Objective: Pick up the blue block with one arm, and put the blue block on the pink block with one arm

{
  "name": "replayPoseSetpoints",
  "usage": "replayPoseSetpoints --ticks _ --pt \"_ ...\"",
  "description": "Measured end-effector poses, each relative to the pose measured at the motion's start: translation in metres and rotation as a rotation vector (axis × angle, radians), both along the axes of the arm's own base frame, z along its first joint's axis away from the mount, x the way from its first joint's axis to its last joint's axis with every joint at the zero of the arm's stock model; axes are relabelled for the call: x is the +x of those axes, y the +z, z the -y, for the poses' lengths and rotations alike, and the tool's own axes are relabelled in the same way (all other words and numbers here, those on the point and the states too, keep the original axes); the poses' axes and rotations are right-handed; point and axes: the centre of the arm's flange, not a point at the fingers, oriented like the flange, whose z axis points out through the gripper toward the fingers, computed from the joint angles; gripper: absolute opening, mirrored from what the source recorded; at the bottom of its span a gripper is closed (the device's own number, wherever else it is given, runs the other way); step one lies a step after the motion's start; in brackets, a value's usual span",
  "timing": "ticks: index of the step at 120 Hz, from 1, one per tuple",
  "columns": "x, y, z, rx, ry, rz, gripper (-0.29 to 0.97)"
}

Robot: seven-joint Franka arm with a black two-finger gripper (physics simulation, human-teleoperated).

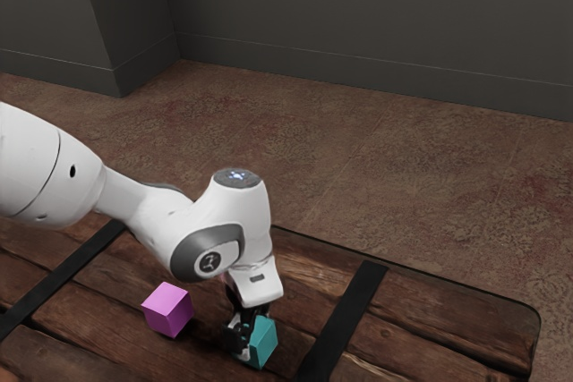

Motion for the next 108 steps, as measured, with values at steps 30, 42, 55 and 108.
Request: replayPoseSetpoints --ticks 30,42,55,108 --pt "0.003 0.031 0.002 -0.016 0.003 0.066 0.33" --pt "-0.002 0.049 -0.001 -0.023 0.007 0.096 0.34" --pt "-0.014 0.076 -0.009 -0.031 0.013 0.137 0.34" --pt "-0.047 0.12 -0.096 0.017 0.155 0.086 0.34"
